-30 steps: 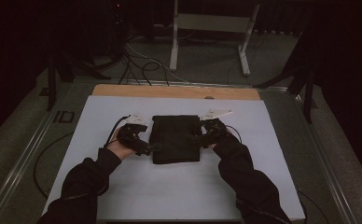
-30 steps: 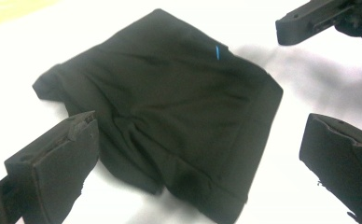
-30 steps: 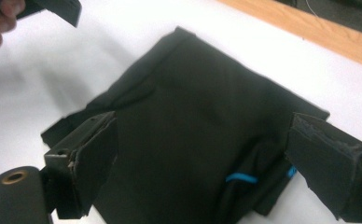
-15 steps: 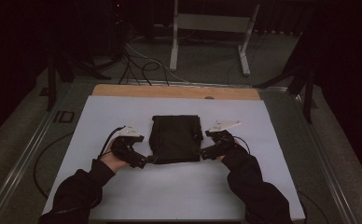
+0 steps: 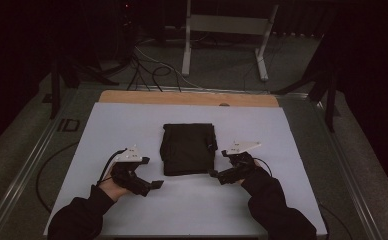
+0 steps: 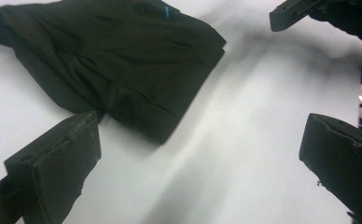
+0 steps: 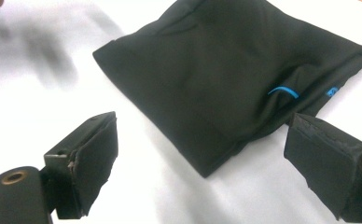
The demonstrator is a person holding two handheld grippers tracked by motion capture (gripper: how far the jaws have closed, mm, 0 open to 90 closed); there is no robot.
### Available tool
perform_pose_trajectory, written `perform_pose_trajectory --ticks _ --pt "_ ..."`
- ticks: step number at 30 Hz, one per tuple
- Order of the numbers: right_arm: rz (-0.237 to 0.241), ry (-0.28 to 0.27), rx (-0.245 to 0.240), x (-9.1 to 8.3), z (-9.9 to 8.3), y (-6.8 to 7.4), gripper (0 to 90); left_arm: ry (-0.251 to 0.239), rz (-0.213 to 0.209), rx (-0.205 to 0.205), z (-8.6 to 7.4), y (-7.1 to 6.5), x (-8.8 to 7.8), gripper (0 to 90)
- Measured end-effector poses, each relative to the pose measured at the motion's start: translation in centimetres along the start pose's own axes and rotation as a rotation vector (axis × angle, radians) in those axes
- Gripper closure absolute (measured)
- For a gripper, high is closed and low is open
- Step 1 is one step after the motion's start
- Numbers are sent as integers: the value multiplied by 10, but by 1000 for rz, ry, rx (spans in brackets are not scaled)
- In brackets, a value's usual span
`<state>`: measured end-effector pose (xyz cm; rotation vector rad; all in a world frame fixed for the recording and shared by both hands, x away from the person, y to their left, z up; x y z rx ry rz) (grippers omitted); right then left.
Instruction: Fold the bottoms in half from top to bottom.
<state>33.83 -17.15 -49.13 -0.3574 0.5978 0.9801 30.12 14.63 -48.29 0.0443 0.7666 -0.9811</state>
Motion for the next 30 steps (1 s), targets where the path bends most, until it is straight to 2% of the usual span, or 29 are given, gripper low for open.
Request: perform_pose_trajectory --ticks 2,3,9,15,17,21,30 --pt "2 0 0 -1 -1 2 99 0 0 0 0 0 0 0" --pt "-1 -3 -16 -3 -4 6 99 0 0 -1 -8 -3 -3 0" --pt "0 3 -24 -7 -10 12 99 5 4 12 -20 -8 -8 0" --pt "-3 11 -37 -20 -26 21 99 11 25 11 -35 -10 -18 0" --pt "-20 17 -51 -26 -31 23 99 10 26 3 -40 -10 -22 0" --pt "-30 13 -32 -35 -41 26 98 9 42 -3 -49 -10 -30 0" --pt "-78 28 -26 -57 -59 32 96 19 52 -2 -64 -15 -39 0"
Point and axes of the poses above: each handheld gripper's, and its own axes: x roughly forward along the jaws, z roughly out of its top, y roughly to its left, the point moved 3 cm from there along x, roughly forward along the jaws, and after that the axes turned 7 degrees about -x, right-handed, at the moved point
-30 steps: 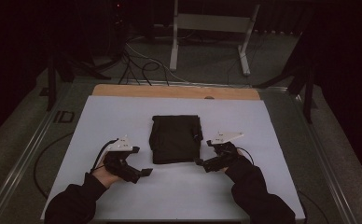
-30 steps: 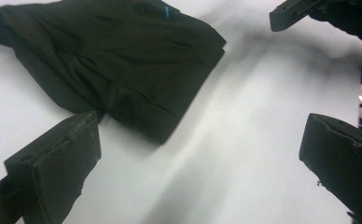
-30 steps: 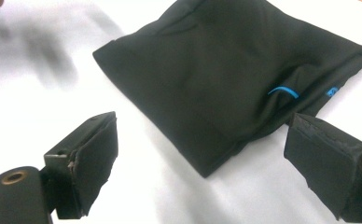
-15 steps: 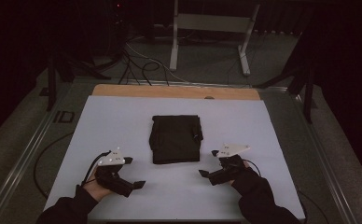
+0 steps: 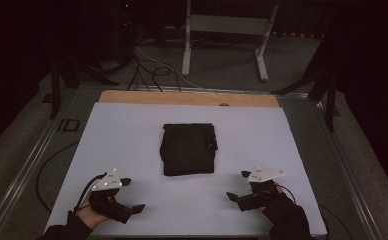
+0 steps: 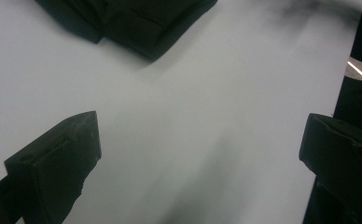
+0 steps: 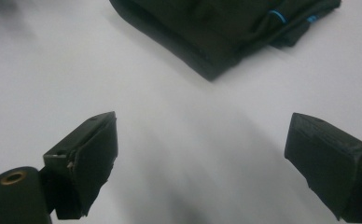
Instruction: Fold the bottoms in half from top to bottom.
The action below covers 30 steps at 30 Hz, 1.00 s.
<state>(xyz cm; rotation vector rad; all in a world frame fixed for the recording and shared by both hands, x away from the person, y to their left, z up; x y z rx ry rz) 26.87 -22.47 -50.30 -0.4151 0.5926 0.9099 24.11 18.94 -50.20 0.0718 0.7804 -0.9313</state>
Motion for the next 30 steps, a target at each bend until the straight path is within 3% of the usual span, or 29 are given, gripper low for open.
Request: perform_pose_trajectory --ticks 10,17,30 --pt "-47 14 21 -22 -20 0 96 -9 16 -2 -6 1 -6 0" --pt "-53 31 46 -31 -31 6 96 -6 29 -8 -15 -1 -11 0" --pt "-106 33 59 -25 -36 -2 97 -17 42 -9 -15 1 -5 0"
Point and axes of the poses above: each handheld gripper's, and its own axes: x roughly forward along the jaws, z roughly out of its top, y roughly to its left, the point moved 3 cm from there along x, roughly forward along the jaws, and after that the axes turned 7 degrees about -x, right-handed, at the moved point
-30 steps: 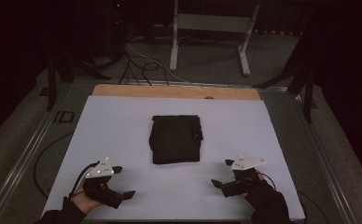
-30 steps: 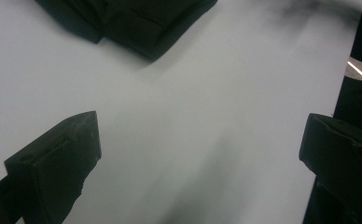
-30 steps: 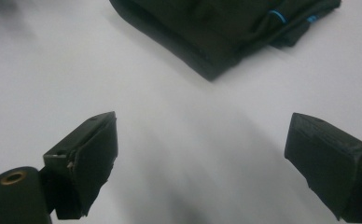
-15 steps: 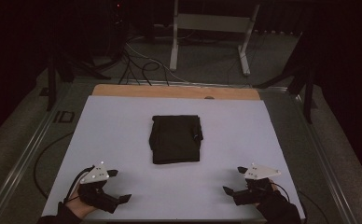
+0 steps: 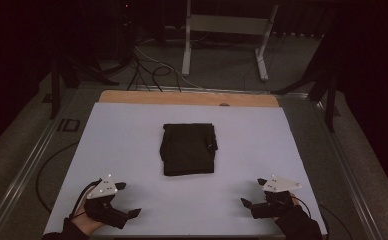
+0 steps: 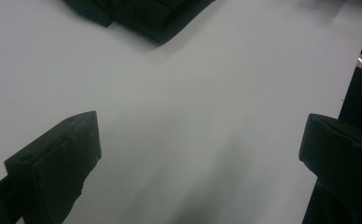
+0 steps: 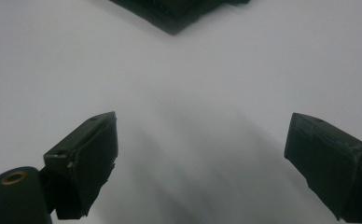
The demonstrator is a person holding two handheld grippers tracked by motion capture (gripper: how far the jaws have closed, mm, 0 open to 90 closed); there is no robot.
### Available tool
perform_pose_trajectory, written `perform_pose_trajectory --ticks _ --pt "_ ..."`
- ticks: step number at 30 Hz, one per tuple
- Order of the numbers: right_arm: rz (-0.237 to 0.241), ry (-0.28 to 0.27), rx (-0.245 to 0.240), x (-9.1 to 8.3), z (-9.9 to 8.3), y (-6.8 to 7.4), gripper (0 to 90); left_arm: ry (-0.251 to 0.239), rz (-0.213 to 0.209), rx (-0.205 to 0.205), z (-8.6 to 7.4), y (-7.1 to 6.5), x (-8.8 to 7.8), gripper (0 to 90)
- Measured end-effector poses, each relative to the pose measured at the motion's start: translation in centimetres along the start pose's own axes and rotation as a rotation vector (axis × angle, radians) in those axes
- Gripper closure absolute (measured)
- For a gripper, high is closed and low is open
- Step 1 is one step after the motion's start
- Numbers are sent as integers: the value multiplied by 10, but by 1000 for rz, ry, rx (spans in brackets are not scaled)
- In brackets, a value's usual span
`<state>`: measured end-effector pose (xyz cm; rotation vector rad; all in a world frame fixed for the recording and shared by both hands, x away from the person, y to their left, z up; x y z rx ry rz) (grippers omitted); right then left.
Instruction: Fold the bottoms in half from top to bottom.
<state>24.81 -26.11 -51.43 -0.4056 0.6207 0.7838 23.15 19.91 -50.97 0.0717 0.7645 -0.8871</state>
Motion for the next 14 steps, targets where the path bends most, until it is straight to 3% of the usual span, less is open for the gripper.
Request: perform_pose_trajectory --ticks 14 --pt "5 7 10 0 0 2 97 -15 4 -7 1 1 -1 0"
Point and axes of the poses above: each handheld gripper's, and its own axes: x roughly forward along the jaws, z roughly out of its top, y roughly to its left, the point moved 3 cm from there along x, roughly forward along the jaws, and after that the axes turned 7 degrees about -x, right-handed, at the moved point
